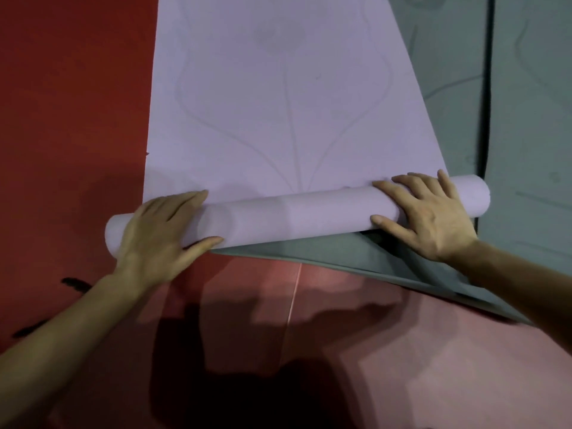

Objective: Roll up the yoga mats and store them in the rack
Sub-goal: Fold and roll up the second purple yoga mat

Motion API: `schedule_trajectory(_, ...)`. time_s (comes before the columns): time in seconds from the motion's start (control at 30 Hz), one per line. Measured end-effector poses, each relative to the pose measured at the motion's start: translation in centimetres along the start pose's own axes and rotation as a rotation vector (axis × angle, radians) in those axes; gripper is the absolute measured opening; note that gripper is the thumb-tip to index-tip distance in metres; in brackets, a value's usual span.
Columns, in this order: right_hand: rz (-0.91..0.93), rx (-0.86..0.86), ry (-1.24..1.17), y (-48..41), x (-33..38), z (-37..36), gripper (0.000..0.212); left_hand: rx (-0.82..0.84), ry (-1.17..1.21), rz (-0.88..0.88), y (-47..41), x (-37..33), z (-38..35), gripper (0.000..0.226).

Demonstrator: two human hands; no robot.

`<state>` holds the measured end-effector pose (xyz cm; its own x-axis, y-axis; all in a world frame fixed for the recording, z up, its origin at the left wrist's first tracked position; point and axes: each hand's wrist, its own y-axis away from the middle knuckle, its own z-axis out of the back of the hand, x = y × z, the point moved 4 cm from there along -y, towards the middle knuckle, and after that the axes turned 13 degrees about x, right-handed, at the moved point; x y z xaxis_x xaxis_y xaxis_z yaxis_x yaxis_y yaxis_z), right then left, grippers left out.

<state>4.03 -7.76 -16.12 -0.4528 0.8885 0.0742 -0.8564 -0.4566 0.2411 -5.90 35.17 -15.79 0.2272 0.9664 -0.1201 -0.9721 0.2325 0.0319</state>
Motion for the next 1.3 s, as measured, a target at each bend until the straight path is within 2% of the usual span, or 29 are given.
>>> schedule_trajectory(0.07, -0.01, 0.024, 0.015, -1.1, -0.3, 0.2, 0.079, -0.152, 0.008, -0.019, 0.7, -0.4, 0.1, 0.057)
schedule_trajectory(0.1, -0.012, 0.038, 0.021, -1.6, -0.5, 0.3, 0.081, -0.16, 0.017, -0.008, 0.9, -0.3, -0.1, 0.054)
schedule_trajectory(0.2, -0.005, 0.052, 0.03, -3.0, -0.7, 0.9, 0.082, -0.061, 0.029, 0.044, 0.6, 0.0, -1.0, 0.061)
schedule_trajectory(0.33, -0.091, -0.075, -0.063, -3.0, 0.2, 1.7, 0.07, 0.018, 0.007, 0.054, -1.2, 1.0, -0.9, 0.066)
schedule_trajectory(0.4, -0.098, -0.104, -0.059, -2.3, 0.7, 1.3, 0.07, 0.056, 0.014, 0.058, -2.1, 1.8, -0.7, 0.065)
schedule_trajectory(0.53, -0.036, -0.013, 0.001, -3.1, 0.2, 0.9, 0.088, 0.108, 0.001, 0.08, -3.6, 2.7, -0.4, 0.065)
schedule_trajectory(0.67, -0.031, 0.032, 0.017, -5.0, -0.5, 1.1, 0.087, 0.005, -0.041, 0.056, -3.4, 2.0, 0.1, 0.06)
schedule_trajectory(0.83, -0.008, 0.037, -0.114, -7.1, -1.4, 2.6, 0.085, 0.14, -0.125, 0.08, -5.4, 2.7, -0.3, 0.079)
schedule_trajectory(0.97, -0.033, -0.159, -0.065, -6.1, -0.3, 2.4, 0.072, 0.121, -0.248, 0.107, -6.4, 3.3, 0.1, 0.073)
schedule_trajectory(1.1, 0.011, -0.037, 0.015, -5.3, -0.3, 1.0, 0.099, 0.029, -0.151, 0.139, -5.0, 1.8, -0.8, 0.061)
schedule_trajectory(1.23, -0.001, 0.051, 0.053, -7.0, -0.7, 2.1, 0.11, 0.072, -0.109, 0.132, -6.7, 2.6, -0.3, 0.071)
schedule_trajectory(1.3, -0.021, 0.069, 0.074, -8.2, -0.5, 2.9, 0.108, 0.096, -0.135, 0.12, -7.8, 3.0, 0.2, 0.078)
